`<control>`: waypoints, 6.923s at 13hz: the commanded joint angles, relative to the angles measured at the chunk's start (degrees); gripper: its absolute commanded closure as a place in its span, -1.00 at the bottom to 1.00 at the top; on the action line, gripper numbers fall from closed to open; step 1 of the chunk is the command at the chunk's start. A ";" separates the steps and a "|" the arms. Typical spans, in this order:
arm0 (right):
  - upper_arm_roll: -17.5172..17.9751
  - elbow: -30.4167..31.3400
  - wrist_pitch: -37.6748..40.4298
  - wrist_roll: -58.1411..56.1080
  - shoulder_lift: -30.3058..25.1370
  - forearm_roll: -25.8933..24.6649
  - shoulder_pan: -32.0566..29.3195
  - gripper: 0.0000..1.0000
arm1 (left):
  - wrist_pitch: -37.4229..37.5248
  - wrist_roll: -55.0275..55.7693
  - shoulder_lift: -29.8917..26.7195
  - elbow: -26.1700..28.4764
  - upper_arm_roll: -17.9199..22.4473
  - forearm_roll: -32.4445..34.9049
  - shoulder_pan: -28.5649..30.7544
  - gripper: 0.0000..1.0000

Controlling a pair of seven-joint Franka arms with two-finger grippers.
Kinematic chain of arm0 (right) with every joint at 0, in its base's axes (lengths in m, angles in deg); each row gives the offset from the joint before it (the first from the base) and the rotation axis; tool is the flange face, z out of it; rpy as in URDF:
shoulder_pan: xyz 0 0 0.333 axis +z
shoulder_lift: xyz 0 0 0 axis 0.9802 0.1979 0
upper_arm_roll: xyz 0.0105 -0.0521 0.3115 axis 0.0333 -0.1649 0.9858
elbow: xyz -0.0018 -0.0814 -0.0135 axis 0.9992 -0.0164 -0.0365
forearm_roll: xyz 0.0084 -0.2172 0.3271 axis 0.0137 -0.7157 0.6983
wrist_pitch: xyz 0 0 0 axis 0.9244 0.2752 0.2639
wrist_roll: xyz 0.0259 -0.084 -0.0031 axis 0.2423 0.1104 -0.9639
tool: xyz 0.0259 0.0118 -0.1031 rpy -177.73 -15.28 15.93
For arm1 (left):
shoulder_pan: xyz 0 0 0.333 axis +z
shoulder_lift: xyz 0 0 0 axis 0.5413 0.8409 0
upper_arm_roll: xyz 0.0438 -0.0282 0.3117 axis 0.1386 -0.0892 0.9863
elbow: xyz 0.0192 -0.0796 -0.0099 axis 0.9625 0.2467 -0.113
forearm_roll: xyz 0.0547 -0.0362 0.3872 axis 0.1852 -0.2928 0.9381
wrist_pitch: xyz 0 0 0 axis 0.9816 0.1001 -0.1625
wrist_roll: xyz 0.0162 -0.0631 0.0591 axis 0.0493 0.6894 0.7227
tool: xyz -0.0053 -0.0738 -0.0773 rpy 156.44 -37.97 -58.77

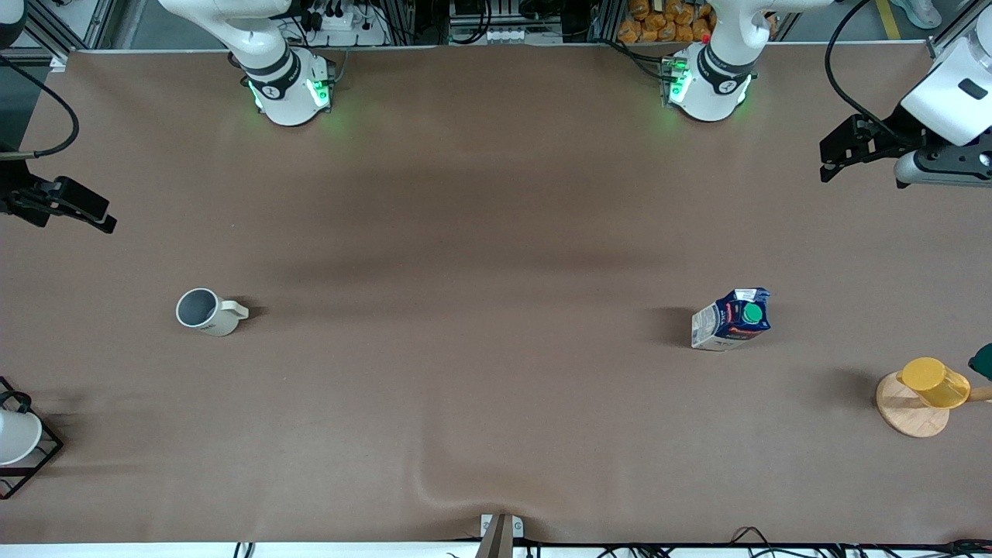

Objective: Place milk next to cup

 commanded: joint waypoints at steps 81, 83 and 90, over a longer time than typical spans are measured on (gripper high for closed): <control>-0.30 -8.05 10.34 1.74 16.97 4.32 -2.38 -1.00 | -13.80 55.02 37.28 -12.87 -11.38 -5.02 -29.24 1.00; -0.13 7.15 3.39 6.27 2.99 3.79 1.14 -1.00 | -15.30 54.84 38.24 -13.58 -11.11 -4.67 -29.33 1.00; -0.39 12.09 -0.24 9.18 -9.38 1.15 2.05 -1.00 | -17.24 53.09 41.85 -15.42 -11.11 -0.72 -29.42 1.00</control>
